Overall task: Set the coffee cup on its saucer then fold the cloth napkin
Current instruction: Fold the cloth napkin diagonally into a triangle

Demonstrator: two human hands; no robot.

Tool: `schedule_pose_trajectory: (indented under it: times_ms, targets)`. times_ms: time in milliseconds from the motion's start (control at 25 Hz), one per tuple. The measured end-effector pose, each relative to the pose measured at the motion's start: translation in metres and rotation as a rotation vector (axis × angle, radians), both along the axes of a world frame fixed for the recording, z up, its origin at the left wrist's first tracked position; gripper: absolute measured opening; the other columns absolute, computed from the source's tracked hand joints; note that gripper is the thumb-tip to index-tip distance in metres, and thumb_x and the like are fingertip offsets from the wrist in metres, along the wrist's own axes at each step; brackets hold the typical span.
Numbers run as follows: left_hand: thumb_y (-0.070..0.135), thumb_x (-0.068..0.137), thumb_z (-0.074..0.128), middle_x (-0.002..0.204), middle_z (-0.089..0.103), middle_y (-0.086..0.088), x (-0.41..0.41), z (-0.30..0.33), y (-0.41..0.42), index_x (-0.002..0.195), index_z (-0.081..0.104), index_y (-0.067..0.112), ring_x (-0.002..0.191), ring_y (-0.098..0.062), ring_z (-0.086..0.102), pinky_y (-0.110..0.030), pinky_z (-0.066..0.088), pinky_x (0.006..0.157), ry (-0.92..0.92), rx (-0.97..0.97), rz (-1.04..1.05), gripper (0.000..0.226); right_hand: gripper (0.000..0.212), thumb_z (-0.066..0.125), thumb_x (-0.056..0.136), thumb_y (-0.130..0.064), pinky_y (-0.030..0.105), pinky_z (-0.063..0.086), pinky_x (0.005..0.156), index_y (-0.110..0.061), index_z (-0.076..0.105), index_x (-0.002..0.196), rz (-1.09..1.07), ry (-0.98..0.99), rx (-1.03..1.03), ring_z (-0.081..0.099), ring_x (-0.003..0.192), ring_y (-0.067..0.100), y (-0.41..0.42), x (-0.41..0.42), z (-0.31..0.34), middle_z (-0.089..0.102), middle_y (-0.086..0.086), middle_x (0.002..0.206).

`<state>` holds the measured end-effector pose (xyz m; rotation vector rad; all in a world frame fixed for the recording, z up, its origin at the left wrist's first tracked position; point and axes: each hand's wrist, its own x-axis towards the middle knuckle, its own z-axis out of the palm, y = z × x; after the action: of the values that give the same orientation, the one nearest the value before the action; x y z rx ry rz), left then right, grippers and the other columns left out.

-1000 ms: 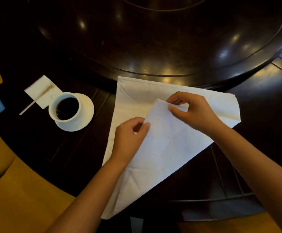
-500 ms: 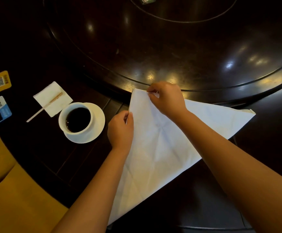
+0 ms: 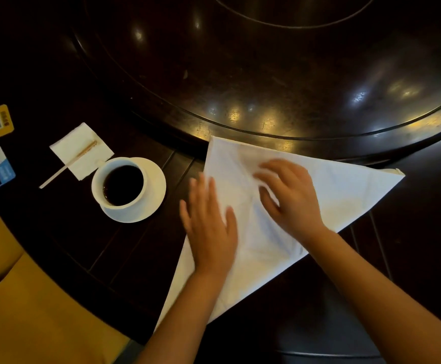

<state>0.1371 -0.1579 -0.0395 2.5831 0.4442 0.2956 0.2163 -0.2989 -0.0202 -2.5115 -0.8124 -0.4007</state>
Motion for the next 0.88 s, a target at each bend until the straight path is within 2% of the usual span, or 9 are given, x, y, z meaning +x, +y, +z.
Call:
schedule_pose_trajectory:
  times_ms: [40, 120, 200, 280, 400, 560, 680, 880]
  targets:
    - [0.044, 0.097, 0.013, 0.153, 0.026, -0.011, -0.017, -0.003, -0.014, 0.147, 0.022, 0.013, 0.141, -0.029, 0.020, -0.052, 0.013, 0.112, 0.074, 0.085, -0.136, 0.059, 0.031, 0.051, 0.091, -0.025, 0.045, 0.037, 0.100, -0.011, 0.059, 0.117, 0.018, 0.054, -0.094, 0.045, 0.123, 0.029, -0.017, -0.017, -0.010, 0.058, 0.014, 0.126]
    - [0.051, 0.095, 0.002, 0.155, 0.018, -0.010, -0.040, -0.016, -0.034, 0.149, 0.012, 0.016, 0.142, -0.029, 0.015, -0.059, 0.010, 0.111, 0.220, 0.218, -0.315, 0.066, 0.050, 0.031, 0.096, -0.044, 0.051, 0.016, 0.112, -0.022, 0.034, 0.141, -0.019, 0.235, -0.323, 0.018, 0.141, 0.029, -0.045, -0.042, -0.029, 0.031, 0.010, 0.150]
    - [0.054, 0.093, 0.008, 0.156, 0.014, -0.010, -0.050, -0.030, -0.041, 0.149, 0.013, 0.016, 0.143, -0.029, 0.010, -0.061, 0.009, 0.109, 0.302, 0.296, -0.386, 0.068, 0.061, 0.013, 0.094, -0.058, 0.051, 0.001, 0.113, -0.030, 0.006, 0.148, -0.098, 0.360, -0.467, -0.005, 0.144, 0.024, -0.060, -0.055, -0.043, 0.005, 0.005, 0.157]
    - [0.055, 0.090, 0.015, 0.157, 0.012, -0.010, -0.050, -0.035, -0.040, 0.149, 0.015, 0.018, 0.144, -0.029, 0.006, -0.060, 0.006, 0.109, 0.334, 0.356, -0.408, 0.070, 0.063, 0.009, 0.092, -0.062, 0.049, -0.004, 0.112, -0.034, -0.004, 0.147, -0.144, 0.394, -0.525, -0.013, 0.143, 0.021, -0.064, -0.060, -0.048, -0.005, 0.001, 0.157]
    - [0.056, 0.089, 0.017, 0.157, 0.010, -0.011, -0.051, -0.034, -0.039, 0.149, 0.014, 0.019, 0.144, -0.030, 0.005, -0.061, 0.006, 0.109, 0.342, 0.405, -0.495, 0.071, 0.065, 0.014, 0.091, -0.061, 0.050, -0.006, 0.112, -0.034, -0.006, 0.147, -0.222, 0.424, -0.515, -0.015, 0.142, 0.021, -0.070, -0.075, -0.048, -0.010, 0.000, 0.157]
    - [0.054, 0.089, 0.027, 0.157, 0.012, -0.007, -0.052, -0.034, -0.036, 0.149, 0.016, 0.022, 0.144, -0.025, 0.004, -0.060, 0.006, 0.109, 0.280, 0.432, -0.765, 0.069, 0.066, 0.018, 0.091, -0.058, 0.052, -0.003, 0.113, -0.028, 0.004, 0.148, -0.418, 0.480, -0.436, -0.008, 0.143, 0.024, -0.082, -0.128, -0.044, -0.003, 0.004, 0.157]
    - [0.055, 0.090, 0.032, 0.158, 0.005, -0.004, -0.060, -0.037, -0.030, 0.149, 0.013, 0.025, 0.145, -0.022, -0.001, -0.059, 0.003, 0.110, 0.242, 0.465, -0.927, 0.069, 0.068, 0.019, 0.091, -0.057, 0.053, -0.001, 0.112, -0.024, 0.007, 0.149, -0.506, 0.525, -0.406, -0.005, 0.143, 0.028, -0.085, -0.176, -0.042, -0.002, 0.007, 0.157]
    - [0.058, 0.092, 0.019, 0.158, 0.006, -0.002, -0.085, -0.035, -0.025, 0.149, 0.012, 0.026, 0.145, -0.022, 0.004, -0.057, 0.006, 0.110, 0.235, 0.440, -0.959, 0.066, 0.068, 0.022, 0.091, -0.056, 0.055, 0.003, 0.112, -0.022, 0.011, 0.149, -0.532, 0.530, -0.420, 0.000, 0.143, 0.030, -0.081, -0.211, -0.043, 0.001, 0.009, 0.157]
